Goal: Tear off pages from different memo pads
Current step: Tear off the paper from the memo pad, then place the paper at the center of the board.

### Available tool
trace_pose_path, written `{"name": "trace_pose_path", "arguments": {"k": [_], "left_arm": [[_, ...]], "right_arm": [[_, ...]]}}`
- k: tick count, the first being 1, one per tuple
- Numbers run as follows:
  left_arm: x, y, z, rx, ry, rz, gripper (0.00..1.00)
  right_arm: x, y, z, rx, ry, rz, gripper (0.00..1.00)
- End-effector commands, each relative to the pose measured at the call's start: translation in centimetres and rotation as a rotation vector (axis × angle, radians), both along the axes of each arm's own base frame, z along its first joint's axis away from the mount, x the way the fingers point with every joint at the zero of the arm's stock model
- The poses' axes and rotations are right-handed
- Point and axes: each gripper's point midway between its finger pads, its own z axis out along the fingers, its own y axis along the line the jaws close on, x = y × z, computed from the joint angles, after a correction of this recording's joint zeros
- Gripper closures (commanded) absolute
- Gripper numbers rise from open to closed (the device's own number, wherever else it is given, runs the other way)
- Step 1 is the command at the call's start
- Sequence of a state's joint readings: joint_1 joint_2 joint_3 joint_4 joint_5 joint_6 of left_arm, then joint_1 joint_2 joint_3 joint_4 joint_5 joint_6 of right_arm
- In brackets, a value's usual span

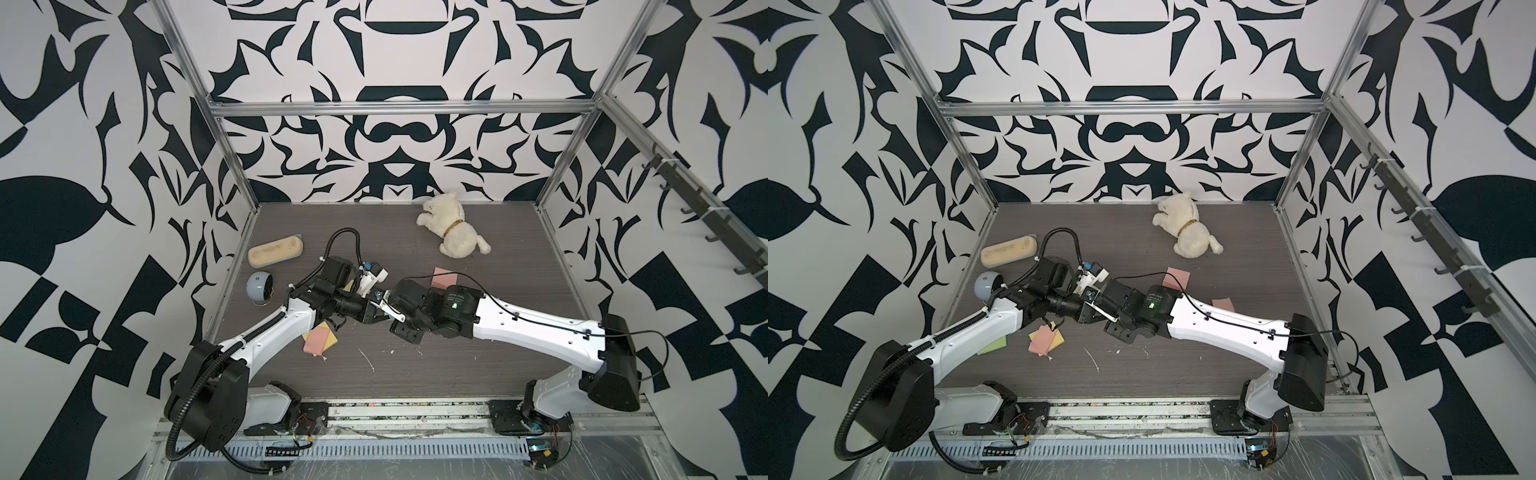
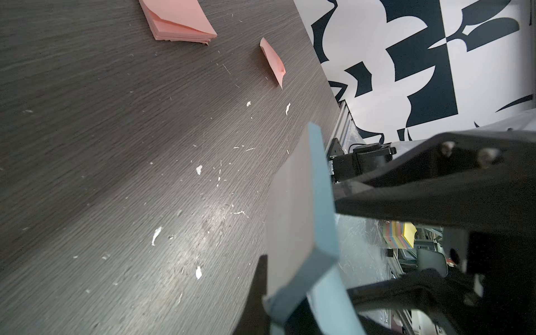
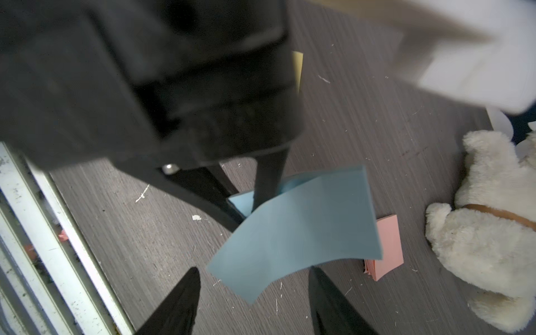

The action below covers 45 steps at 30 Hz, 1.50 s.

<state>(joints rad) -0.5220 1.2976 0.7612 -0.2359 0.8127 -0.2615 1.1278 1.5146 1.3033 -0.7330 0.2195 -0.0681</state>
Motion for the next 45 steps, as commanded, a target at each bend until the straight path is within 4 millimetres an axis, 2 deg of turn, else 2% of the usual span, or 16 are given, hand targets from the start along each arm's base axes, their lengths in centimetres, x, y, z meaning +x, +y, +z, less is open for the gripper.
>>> {"name": "trace_pose_path", "arguments": {"k": [1,6,9,11,14,18,21,23,24,27,29,33,37,40,45], "left_arm": [[-0.2,-0.1,0.3,-0.019,0.008,-0.014,1.00],[-0.4,-0.1,0.2,-0.019,0.017,-0.011,1.00],[-0.5,-0.1,0.0,-0.017,0.027,-0.008,1.00],[-0.5,-0.1,0.0,-0.020,0.027,-0.007,1.00],[-0.5,-0.2,0.0,-0.023,0.028,-0.008,1.00],[-0.5,-0.3,0.0,-0.024,0.032,-0.007,1.00],[-0.4,-0.3,0.1,-0.031,0.034,-0.006,1.00],[-0.5,-0.4,0.1,-0.031,0.036,-0.006,1.00],[-0.5,-0.4,0.0,-0.029,0.040,-0.003,1.00],[-0.3,-0.2,-0.6,-0.013,0.053,0.013,1.00],[-0.2,-0.2,-1.1,0.004,0.076,0.030,1.00],[0.3,-0.3,-1.8,0.026,0.122,0.058,1.00],[0.6,-0.2,-2.8,0.050,0.157,0.079,1.00],[0.6,-0.2,-3.2,0.061,0.170,0.083,1.00],[1.1,-0.5,-3.3,0.066,0.170,0.082,1.00]], "right_arm": [[0.1,0.2,0.5,0.024,-0.016,0.002,0.36],[1.6,0.0,1.3,0.029,-0.075,-0.056,0.42],[2.7,0.0,2.3,0.050,-0.129,-0.097,0.57],[3.0,0.1,2.7,0.075,-0.140,-0.112,0.73],[2.9,0.2,2.5,0.073,-0.133,-0.107,0.85],[2.6,0.3,1.9,0.063,-0.110,-0.101,0.82],[2.8,0.6,2.1,0.087,-0.119,-0.113,0.72],[3.0,1.2,2.7,0.132,-0.124,-0.124,0.70],[3.0,1.4,3.0,0.152,-0.124,-0.130,0.71],[3.5,1.4,3.6,0.203,-0.103,-0.162,0.89],[4.1,0.7,3.8,0.226,-0.077,-0.201,1.00],[4.6,0.0,4.2,0.292,-0.040,-0.244,1.00],[6.5,-2.9,4.3,0.301,-0.034,-0.349,1.00],[8.3,-6.2,3.9,0.323,-0.023,-0.466,1.00],[10.8,-12.7,1.9,0.339,0.014,-0.678,1.00]]}}
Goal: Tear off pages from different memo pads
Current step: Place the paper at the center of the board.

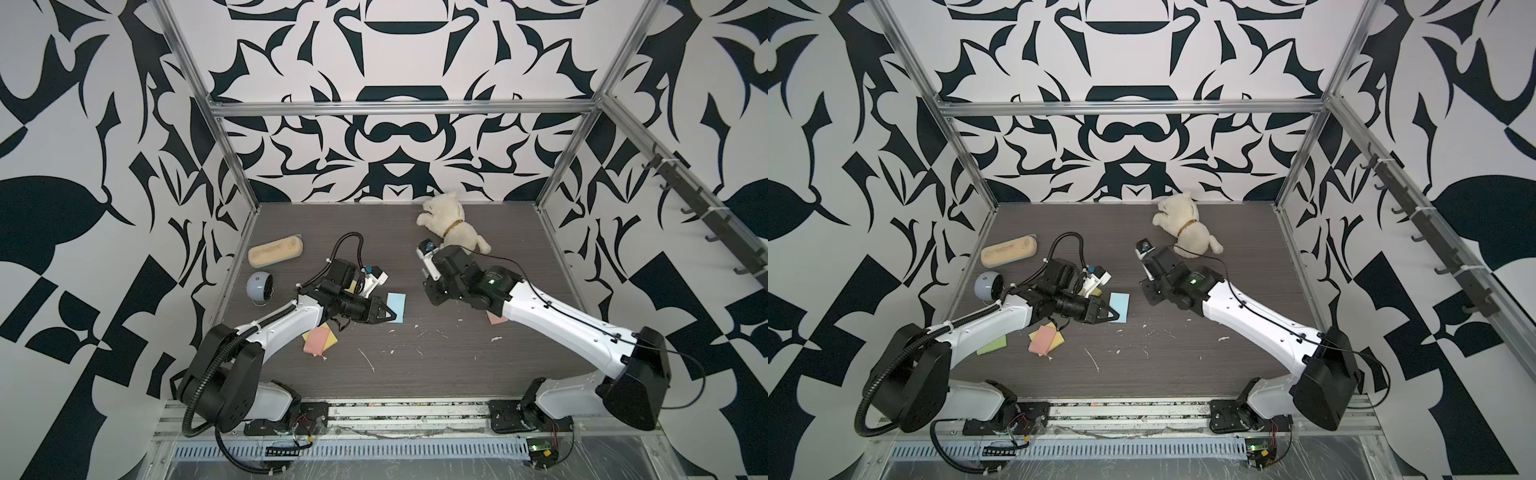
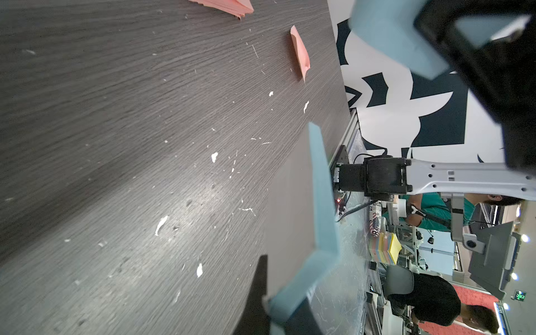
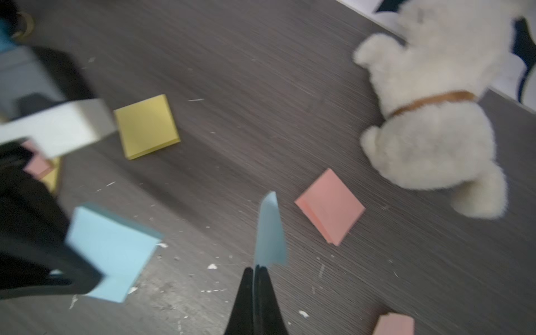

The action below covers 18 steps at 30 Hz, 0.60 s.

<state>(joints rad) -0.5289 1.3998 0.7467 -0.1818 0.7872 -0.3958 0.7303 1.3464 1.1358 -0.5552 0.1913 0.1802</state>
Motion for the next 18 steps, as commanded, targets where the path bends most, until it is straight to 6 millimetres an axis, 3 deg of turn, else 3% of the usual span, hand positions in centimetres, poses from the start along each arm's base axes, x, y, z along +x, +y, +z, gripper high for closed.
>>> {"name": "trace_pose_path", "arguments": {"k": [1,5,7,13,17,18], "left_arm": [[0.6,-0.2,-0.4,0.019,0.014,0.010,1.00],[2.6,-1.3,-1.5,0.053,0.050,0.031,1.00],[3.3,-2.3,-2.1,0.069,0.078,0.034,1.00],[4.5,-5.2,-5.0,0.123,0.174,0.038,1.00],[5.5,-5.8,-5.1,0.131,0.190,0.056,1.00],[5.7,-5.9,-5.0,0.129,0.185,0.059,1.00]], "right_arm": [[1.1,-4.0,-0.3,0.069,0.029,-0.160,1.00],[1.3,-11.3,-4.6,-0.016,0.141,-0.428,1.00],[0.3,-13.1,-6.9,-0.056,0.214,-0.490,1.00],[-3.4,-12.5,-12.6,-0.043,0.435,-0.509,1.00],[-4.6,-13.3,-15.2,-0.106,0.504,-0.541,1.00],[-4.8,-13.3,-15.5,-0.111,0.515,-0.538,0.96]]}}
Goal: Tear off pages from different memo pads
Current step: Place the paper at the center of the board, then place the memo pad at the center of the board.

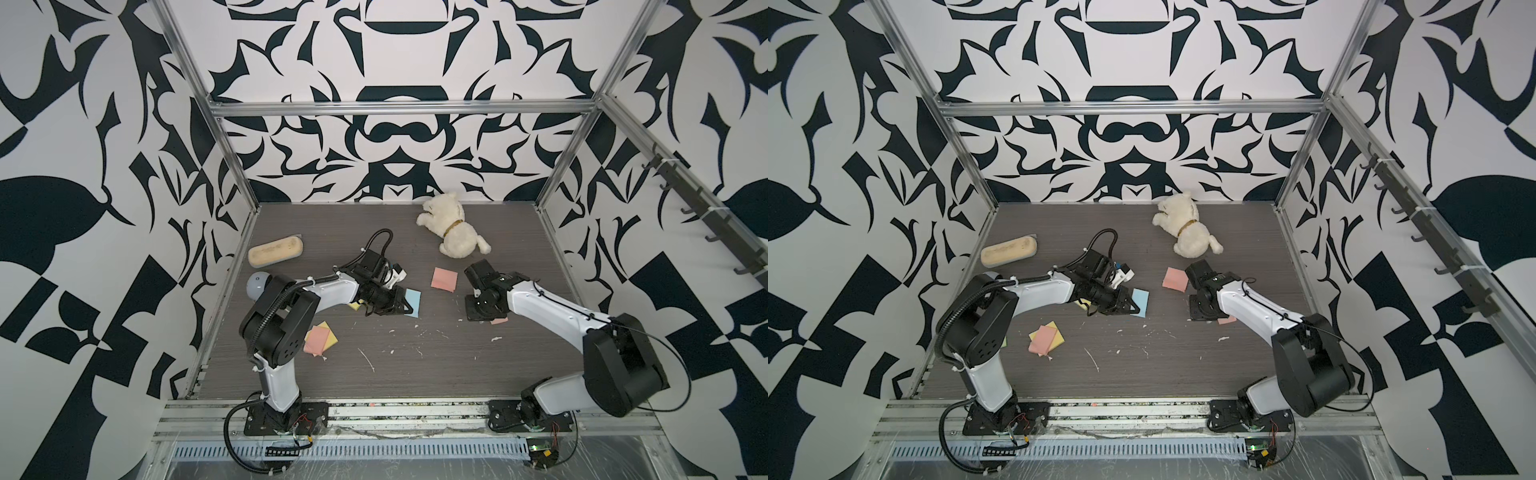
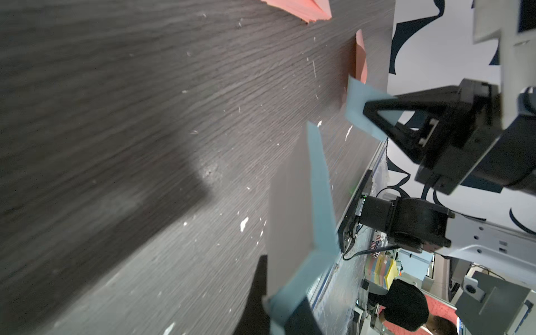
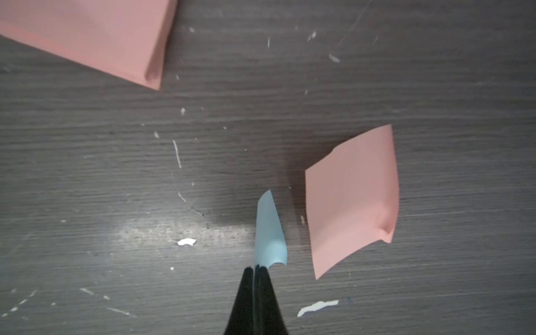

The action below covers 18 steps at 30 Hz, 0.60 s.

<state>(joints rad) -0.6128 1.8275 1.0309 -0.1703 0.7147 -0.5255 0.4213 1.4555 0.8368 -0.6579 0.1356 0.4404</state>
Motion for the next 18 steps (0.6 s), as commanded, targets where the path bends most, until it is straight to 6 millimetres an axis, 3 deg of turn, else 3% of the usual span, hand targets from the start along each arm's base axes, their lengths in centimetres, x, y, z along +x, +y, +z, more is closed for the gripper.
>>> {"name": "trace_pose_path", "arguments": {"k": [1,3,6,10,14,18], "left_arm": [[1.2,-0.4,0.9,-0.002,-0.005,0.029,1.00],[1.7,-0.4,1.1,-0.002,-0.006,0.034,1.00],[2.6,0.0,1.1,0.001,-0.010,0.039,1.00],[5.4,0.7,0.9,-0.007,-0.010,0.060,1.00],[8.2,0.3,-0.8,0.011,0.028,0.043,1.00],[9.4,-1.2,-2.3,-0.005,0.083,-0.016,1.00]], "right_arm": [[-0.8,0.3,-0.8,0.019,0.041,-0.021,0.91],[-0.7,1.0,-1.0,0.049,0.050,-0.007,0.82],[-0.5,2.9,-0.7,0.152,0.053,0.021,0.61],[-0.2,4.8,1.3,0.267,0.032,0.053,0.45],[0.7,4.0,4.5,0.247,-0.045,0.053,0.40],[0.7,2.6,6.1,0.180,-0.080,0.049,0.40]]}}
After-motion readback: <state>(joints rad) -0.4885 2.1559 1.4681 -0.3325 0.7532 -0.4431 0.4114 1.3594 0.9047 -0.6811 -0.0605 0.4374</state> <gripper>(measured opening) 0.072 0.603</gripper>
